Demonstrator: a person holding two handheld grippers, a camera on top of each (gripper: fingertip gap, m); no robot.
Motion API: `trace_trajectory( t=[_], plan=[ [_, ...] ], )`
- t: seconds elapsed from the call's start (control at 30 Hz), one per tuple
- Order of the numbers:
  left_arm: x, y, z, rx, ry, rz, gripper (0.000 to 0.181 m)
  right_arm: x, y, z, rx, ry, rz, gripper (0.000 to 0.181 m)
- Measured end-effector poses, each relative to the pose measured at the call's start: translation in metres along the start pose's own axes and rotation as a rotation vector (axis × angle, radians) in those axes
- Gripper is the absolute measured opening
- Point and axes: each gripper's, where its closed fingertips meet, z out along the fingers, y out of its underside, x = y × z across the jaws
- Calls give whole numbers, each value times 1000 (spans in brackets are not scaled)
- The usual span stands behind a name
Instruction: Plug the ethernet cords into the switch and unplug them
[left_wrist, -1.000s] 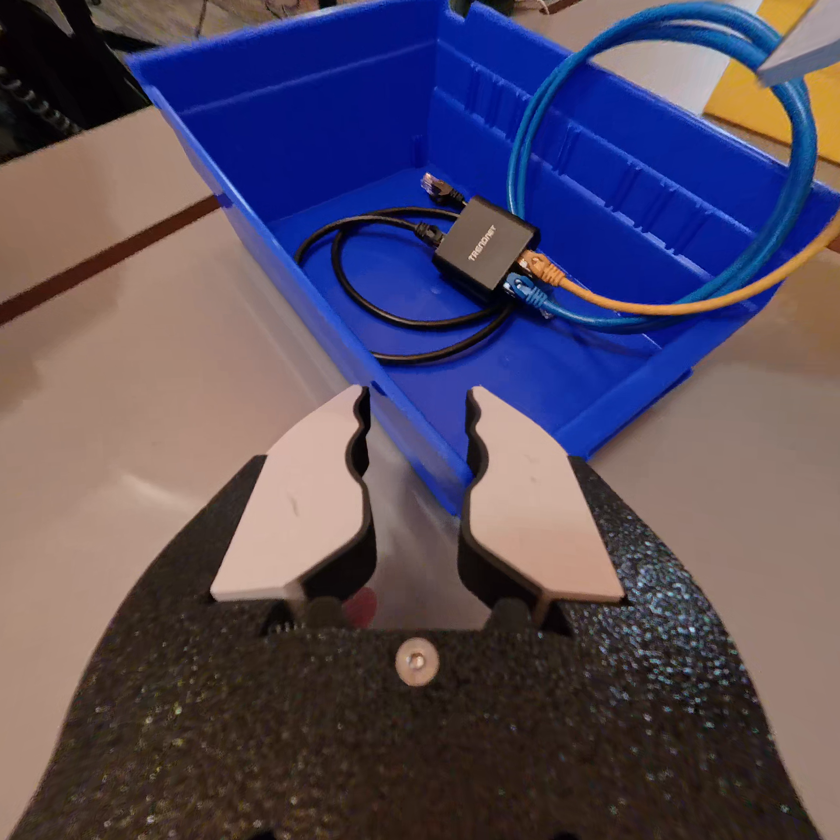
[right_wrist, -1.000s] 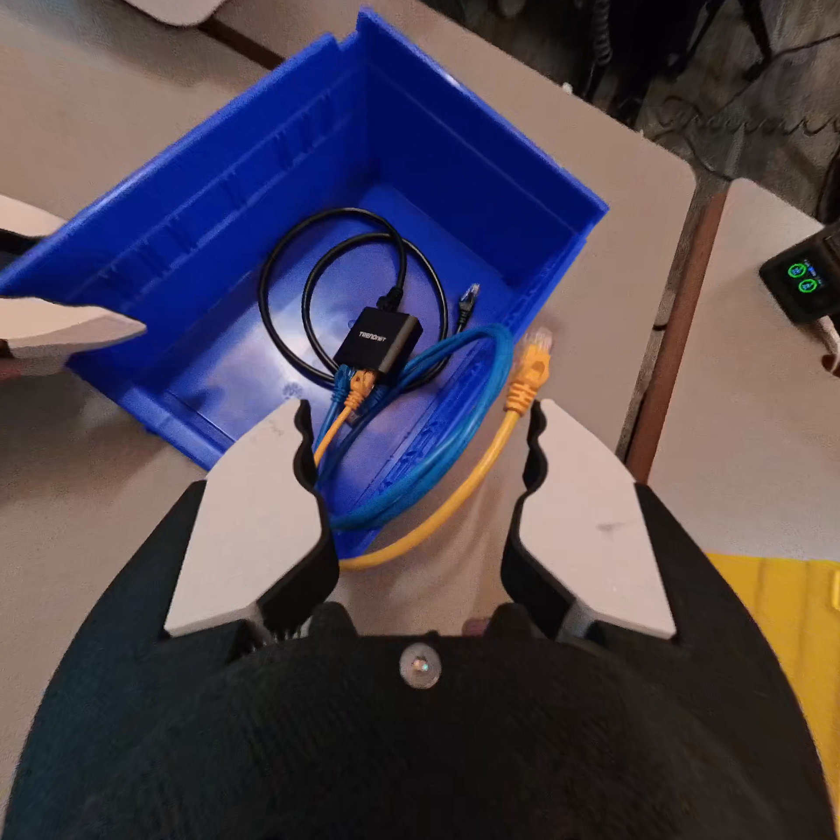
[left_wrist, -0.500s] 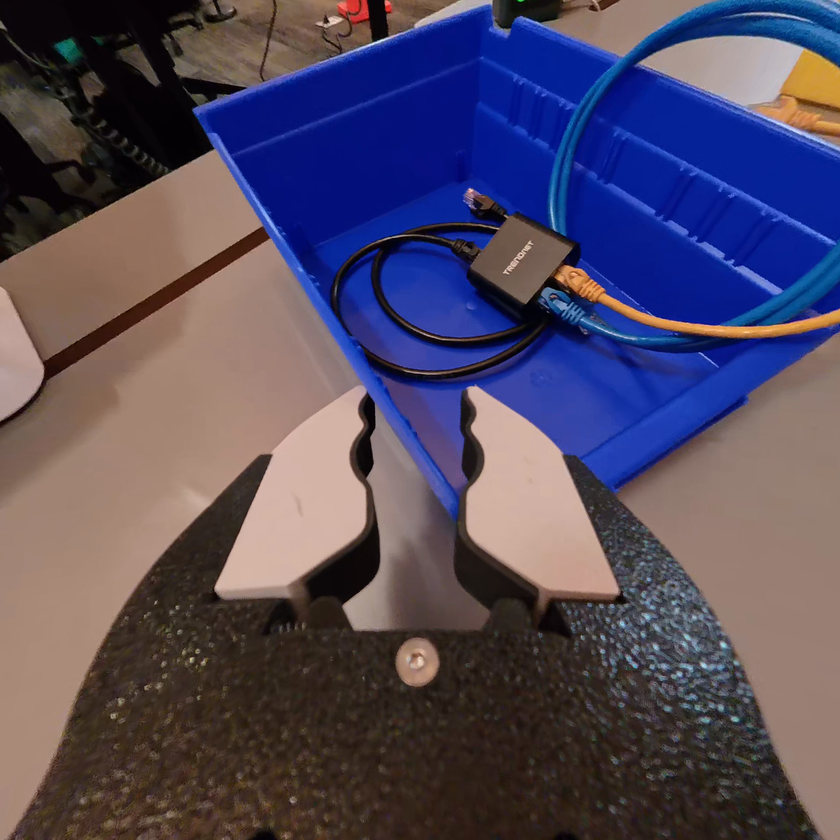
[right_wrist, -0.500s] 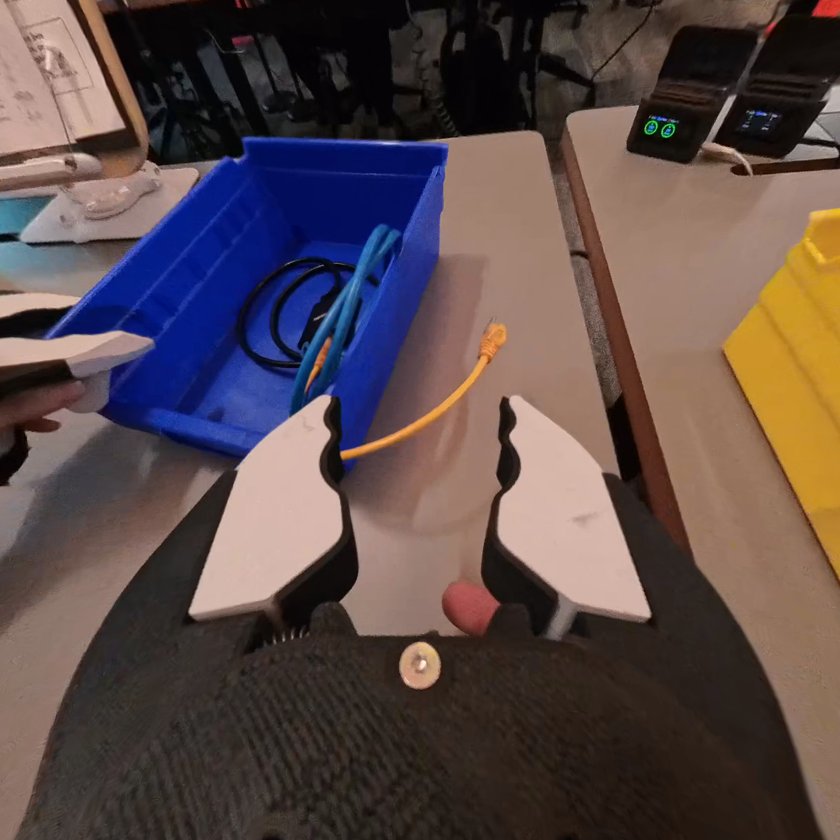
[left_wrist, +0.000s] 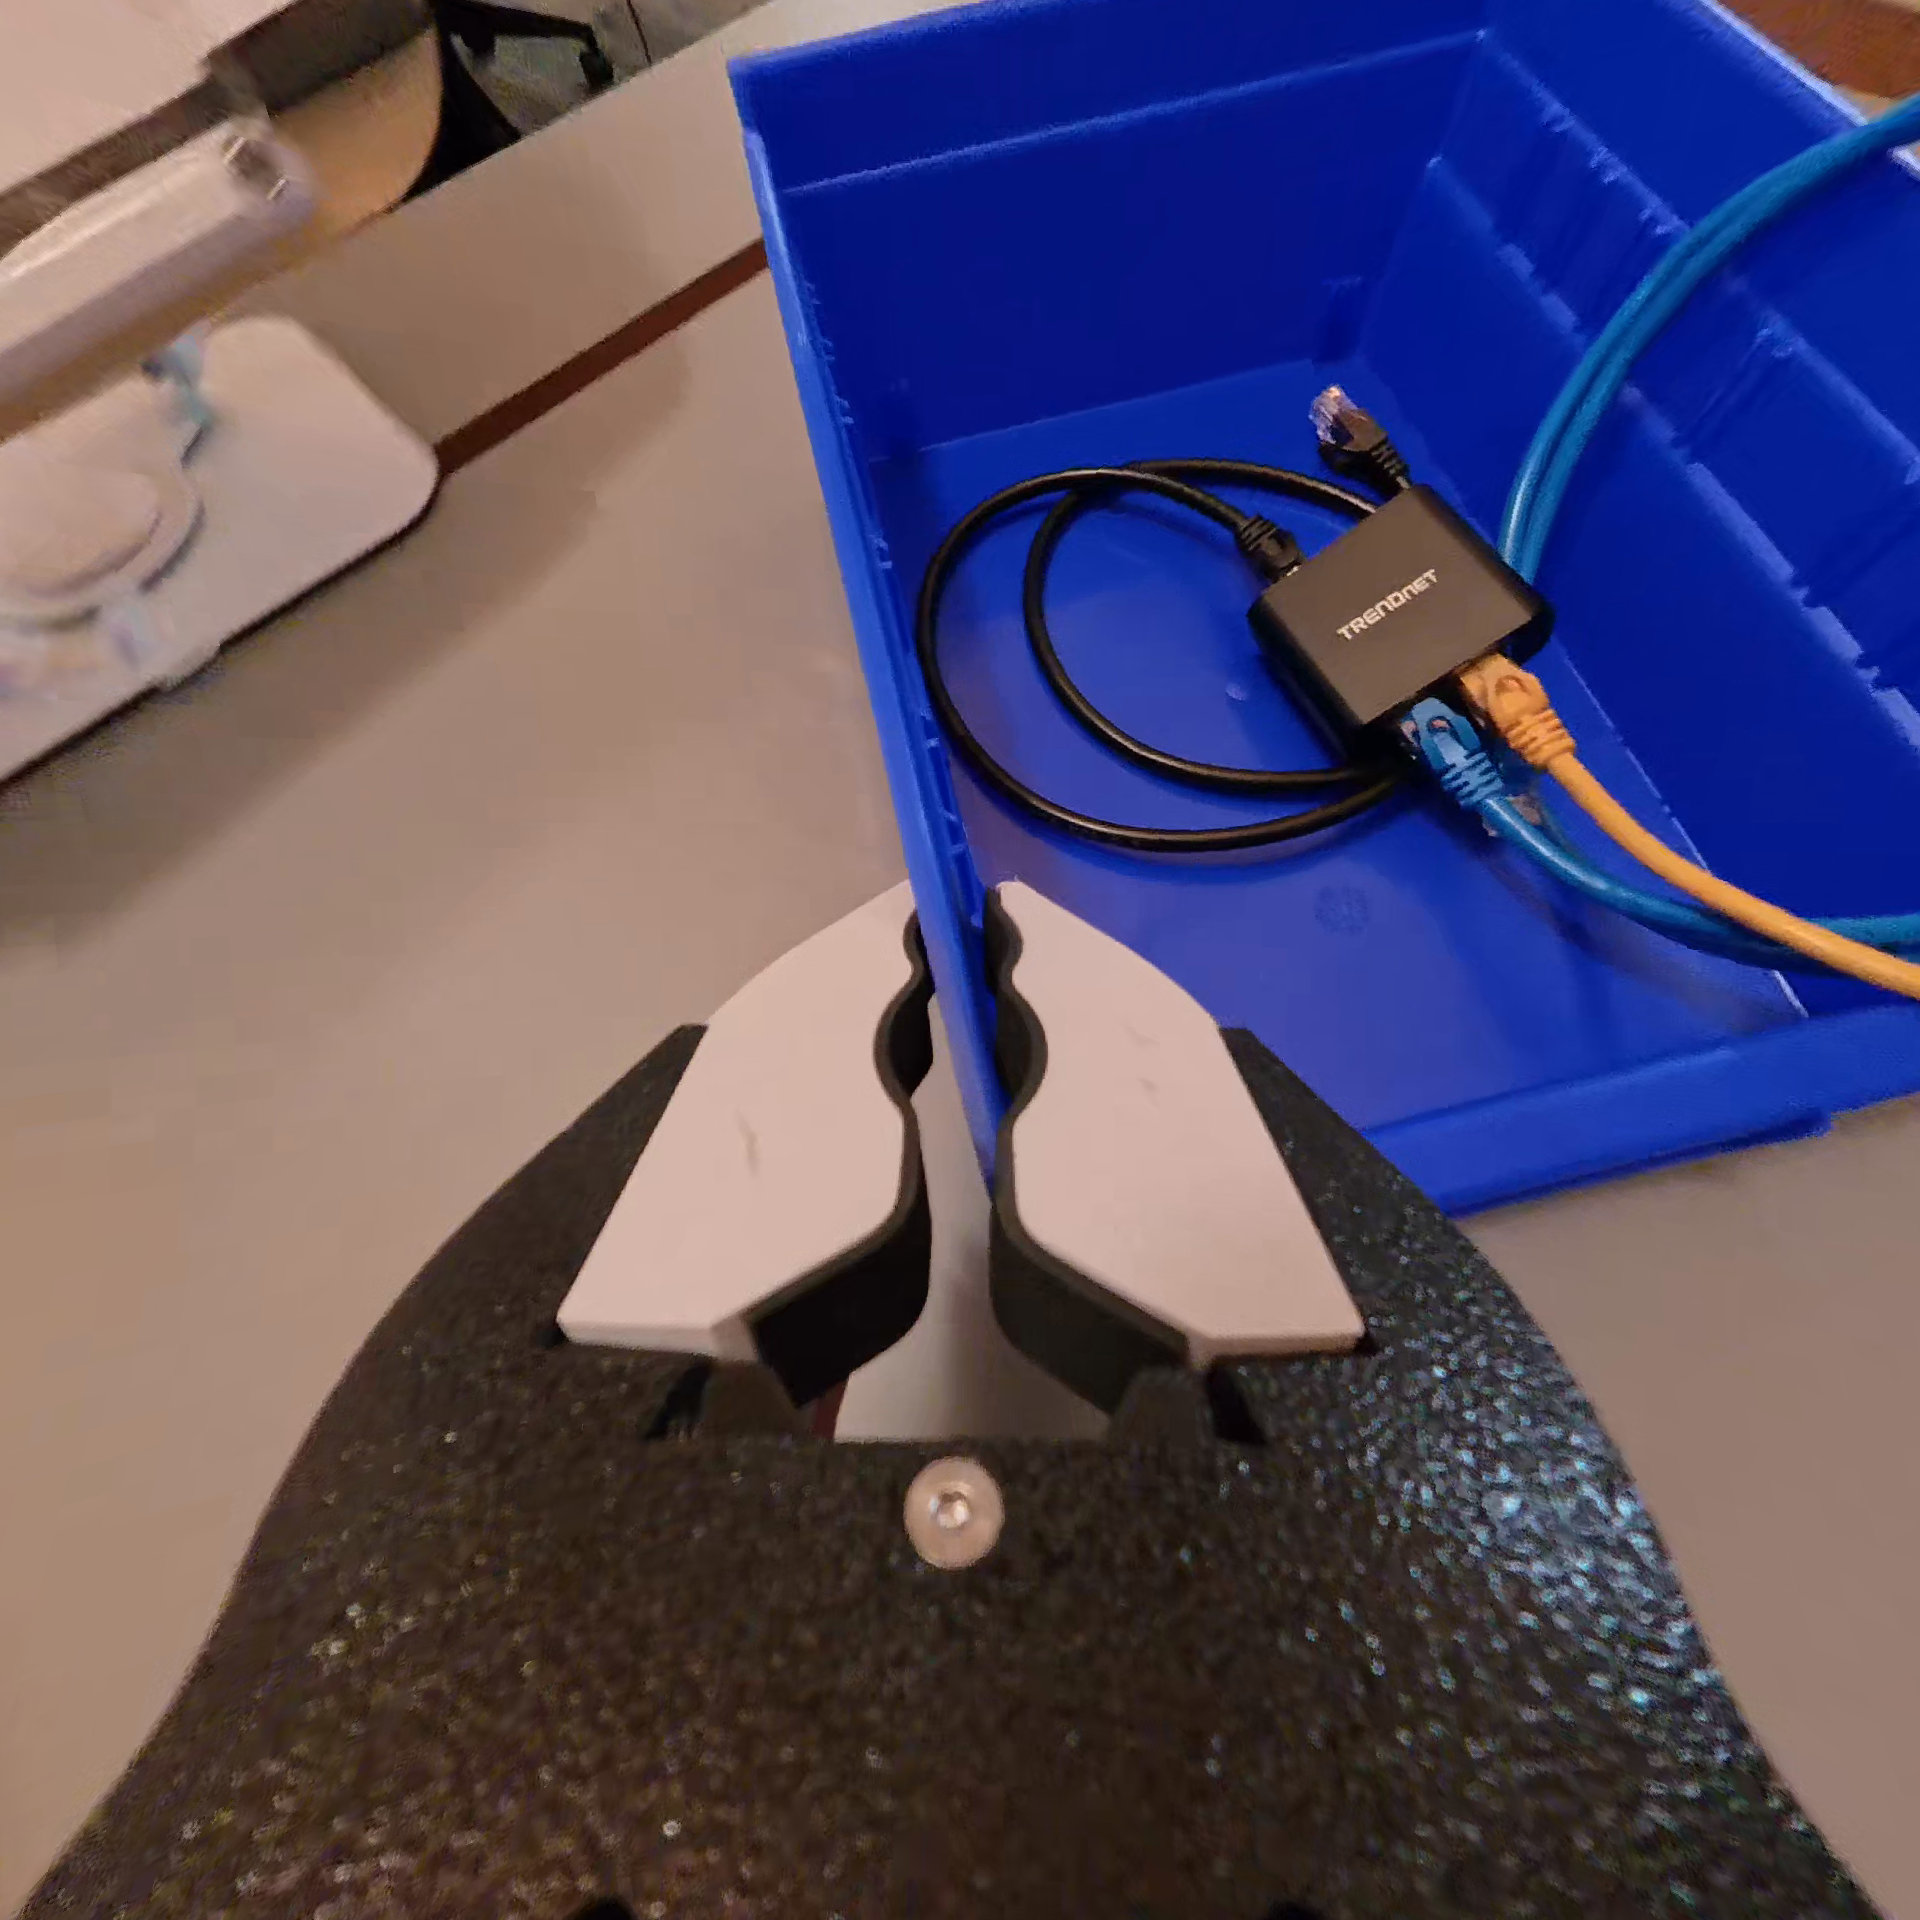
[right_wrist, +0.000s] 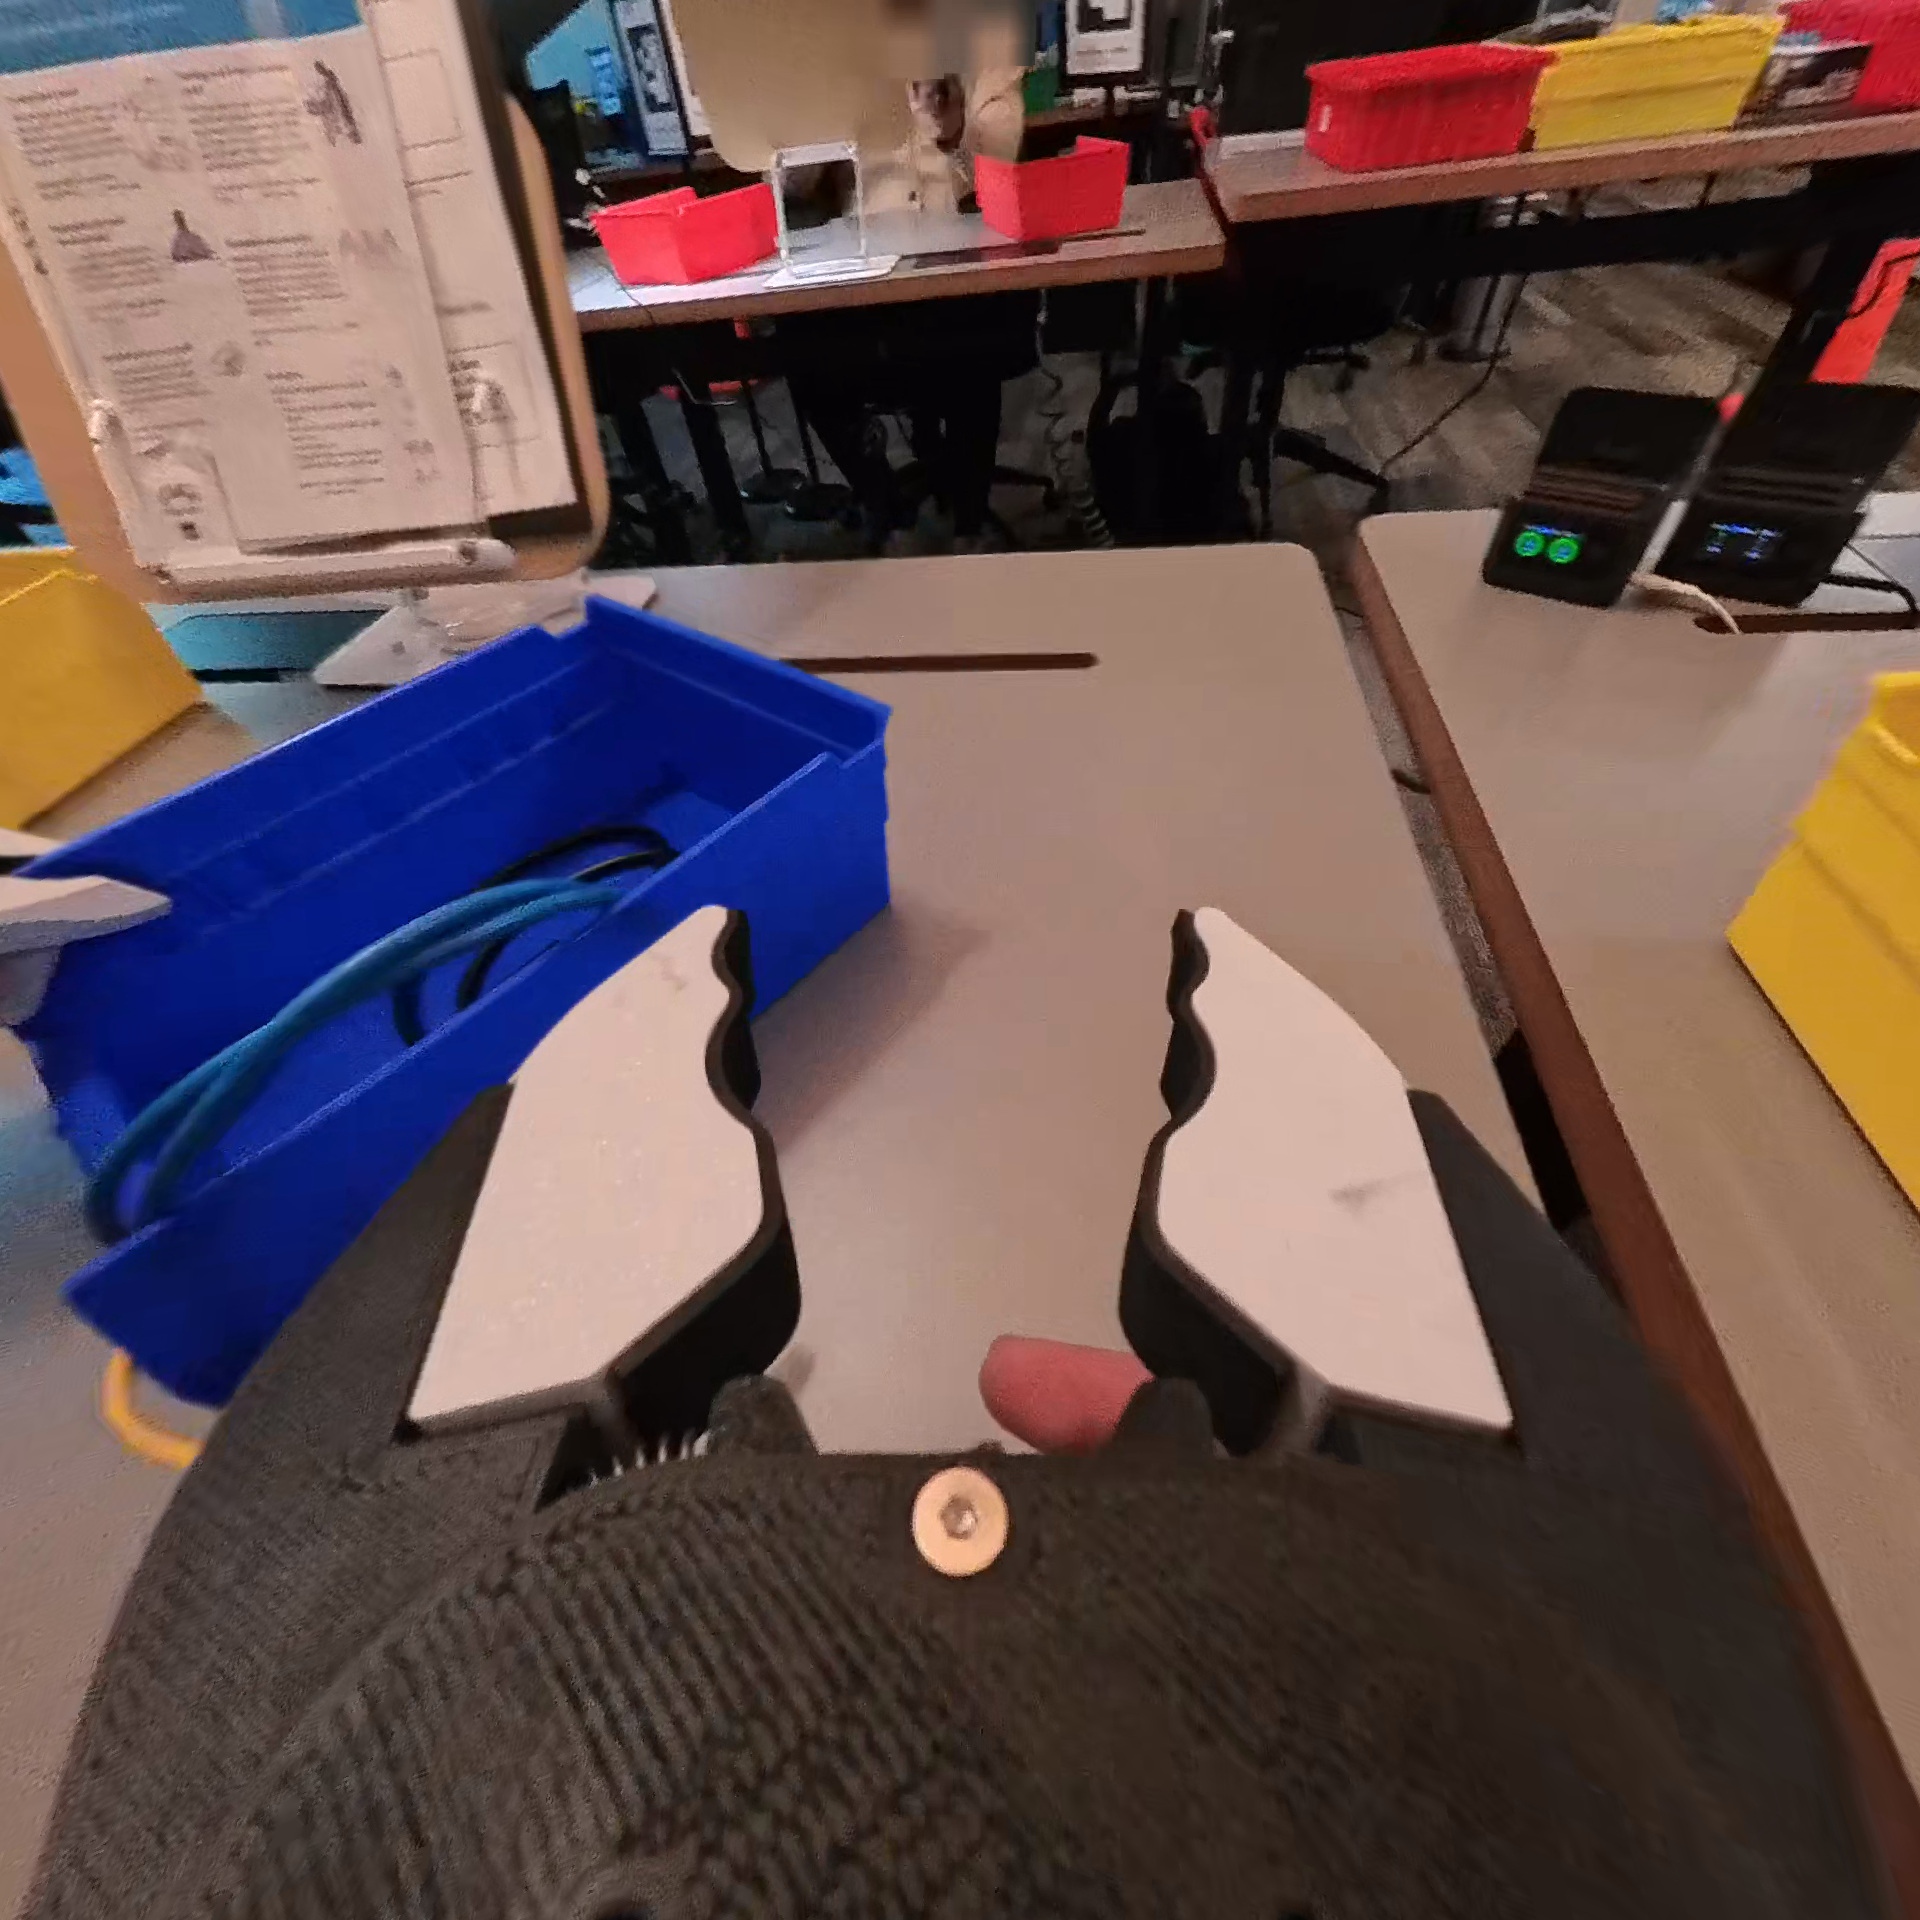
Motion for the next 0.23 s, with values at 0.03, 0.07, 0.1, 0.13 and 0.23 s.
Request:
trace_trajectory(
  t=[0.03, 0.07, 0.1, 0.13, 0.23],
  plan=[
    [-8, 14, -19, -7, 8, -15, 6, -13, -2, 4, -3, -28, -23, 77],
    [-15, 29, -39, -16, 23, -36, 6, -27, -4, 9, -3, -56, -45, 77],
    [-22, 45, -60, -28, 33, -60, 5, -45, -5, 16, 1, -90, -65, 79],
    [-30, 61, -82, -42, 41, -79, 5, -65, -7, 24, 7, -133, -79, 81],
    [-57, 111, -150, -91, 15, -140, 4, -138, -5, 52, 2, -286, -89, 90]
  ],
)
